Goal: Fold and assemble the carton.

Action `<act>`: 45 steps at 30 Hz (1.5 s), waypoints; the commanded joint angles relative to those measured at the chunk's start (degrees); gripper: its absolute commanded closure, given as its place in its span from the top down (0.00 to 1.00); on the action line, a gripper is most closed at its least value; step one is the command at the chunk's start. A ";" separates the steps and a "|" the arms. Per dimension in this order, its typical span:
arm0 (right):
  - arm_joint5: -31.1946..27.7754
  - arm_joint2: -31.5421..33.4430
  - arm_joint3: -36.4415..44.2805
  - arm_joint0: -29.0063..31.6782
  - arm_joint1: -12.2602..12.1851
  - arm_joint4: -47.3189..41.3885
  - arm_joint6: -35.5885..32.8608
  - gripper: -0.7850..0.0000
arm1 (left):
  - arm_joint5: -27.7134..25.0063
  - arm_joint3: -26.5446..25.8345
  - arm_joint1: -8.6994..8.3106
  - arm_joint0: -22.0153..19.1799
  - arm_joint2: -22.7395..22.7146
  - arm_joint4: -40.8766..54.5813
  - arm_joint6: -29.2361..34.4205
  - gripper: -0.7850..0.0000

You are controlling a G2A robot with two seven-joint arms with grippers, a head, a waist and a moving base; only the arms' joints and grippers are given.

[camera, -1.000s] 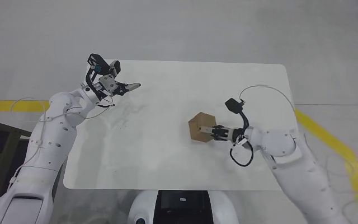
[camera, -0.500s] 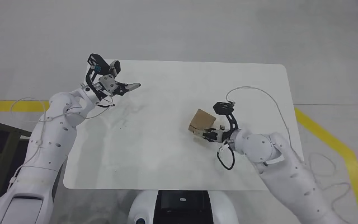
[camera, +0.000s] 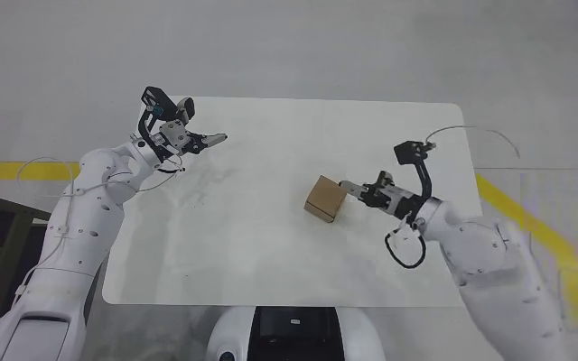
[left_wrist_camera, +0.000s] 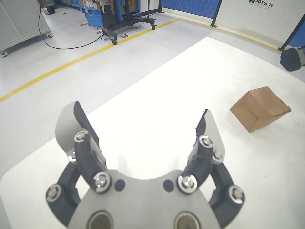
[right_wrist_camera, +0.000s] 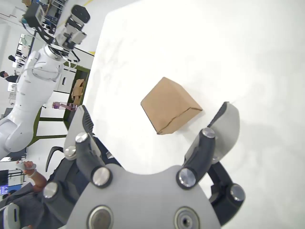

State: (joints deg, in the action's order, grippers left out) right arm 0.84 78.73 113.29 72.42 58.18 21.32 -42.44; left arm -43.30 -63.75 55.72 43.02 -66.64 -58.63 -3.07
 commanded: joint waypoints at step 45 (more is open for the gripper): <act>-4.91 10.12 -12.64 0.02 -0.62 22.65 18.96 1.00 | 0.00 0.00 0.00 0.00 0.00 0.00 0.00 1.00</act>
State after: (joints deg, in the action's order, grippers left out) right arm -4.08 88.85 100.65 72.44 57.56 43.96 -23.47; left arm -43.30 -63.75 55.72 43.02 -66.64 -58.63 -3.07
